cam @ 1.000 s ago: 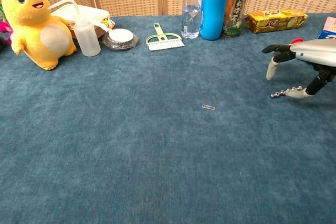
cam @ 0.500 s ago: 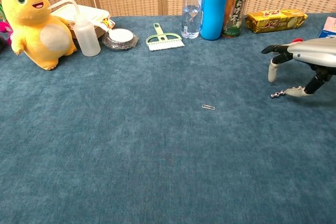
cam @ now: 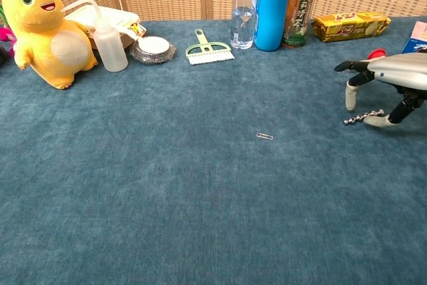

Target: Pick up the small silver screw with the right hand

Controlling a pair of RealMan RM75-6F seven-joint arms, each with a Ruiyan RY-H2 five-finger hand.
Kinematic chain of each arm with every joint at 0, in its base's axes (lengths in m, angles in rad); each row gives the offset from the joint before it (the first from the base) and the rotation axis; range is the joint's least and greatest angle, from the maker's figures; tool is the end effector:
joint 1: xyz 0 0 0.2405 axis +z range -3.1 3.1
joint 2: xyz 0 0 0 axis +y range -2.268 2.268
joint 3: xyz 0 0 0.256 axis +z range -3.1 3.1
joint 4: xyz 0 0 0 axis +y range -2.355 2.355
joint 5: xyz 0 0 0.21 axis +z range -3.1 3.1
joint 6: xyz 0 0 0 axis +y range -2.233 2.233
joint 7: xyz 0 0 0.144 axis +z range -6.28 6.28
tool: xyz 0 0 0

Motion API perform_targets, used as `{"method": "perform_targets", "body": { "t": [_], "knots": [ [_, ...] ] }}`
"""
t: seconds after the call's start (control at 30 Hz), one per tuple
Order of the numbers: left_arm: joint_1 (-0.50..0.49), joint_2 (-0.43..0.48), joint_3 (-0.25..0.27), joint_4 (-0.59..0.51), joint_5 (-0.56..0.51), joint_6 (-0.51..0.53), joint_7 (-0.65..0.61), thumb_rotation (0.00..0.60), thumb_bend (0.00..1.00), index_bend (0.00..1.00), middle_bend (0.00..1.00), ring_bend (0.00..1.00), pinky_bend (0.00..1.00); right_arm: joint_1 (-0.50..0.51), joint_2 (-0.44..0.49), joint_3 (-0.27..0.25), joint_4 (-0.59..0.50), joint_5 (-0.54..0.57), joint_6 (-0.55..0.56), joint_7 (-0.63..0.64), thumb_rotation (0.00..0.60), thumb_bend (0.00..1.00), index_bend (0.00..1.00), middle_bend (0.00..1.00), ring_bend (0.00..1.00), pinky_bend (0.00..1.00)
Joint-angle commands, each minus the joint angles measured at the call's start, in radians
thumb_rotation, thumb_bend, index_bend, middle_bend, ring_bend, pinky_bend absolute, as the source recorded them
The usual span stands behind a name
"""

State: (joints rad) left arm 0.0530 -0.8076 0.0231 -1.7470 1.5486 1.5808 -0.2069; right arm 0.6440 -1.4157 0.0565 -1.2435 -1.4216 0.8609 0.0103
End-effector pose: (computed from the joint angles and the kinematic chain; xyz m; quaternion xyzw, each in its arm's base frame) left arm -0.3124 0.1228 0.2432 -0.5677 -0.4193 -0.3729 0.6024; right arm -0.2514 -0.3435 0.0249 0.7814 -0.3613 0.2909 0.4174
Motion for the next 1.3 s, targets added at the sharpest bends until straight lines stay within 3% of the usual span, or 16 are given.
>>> {"method": "perform_targets", "body": {
  "t": [0.03, 1.3],
  "knots": [
    [0.0, 0.0, 0.0, 0.0, 0.0, 0.0, -0.001, 0.6, 0.36, 0.0, 0.0, 0.0, 0.05, 0.002, -0.005, -0.001, 0.008, -0.001, -0.001, 0.0, 0.6, 0.38, 0.41, 0.03, 0.0, 0.0],
    [-0.003, 0.0, 0.002, -0.001, -0.006, -0.014, 0.002, 0.6, 0.36, 0.0, 0.0, 0.0, 0.05, 0.004, -0.042, -0.012, 0.066, -0.012, 0.008, 0.053, 0.6, 0.39, 0.48, 0.06, 0.0, 0.0]
  ]
}}
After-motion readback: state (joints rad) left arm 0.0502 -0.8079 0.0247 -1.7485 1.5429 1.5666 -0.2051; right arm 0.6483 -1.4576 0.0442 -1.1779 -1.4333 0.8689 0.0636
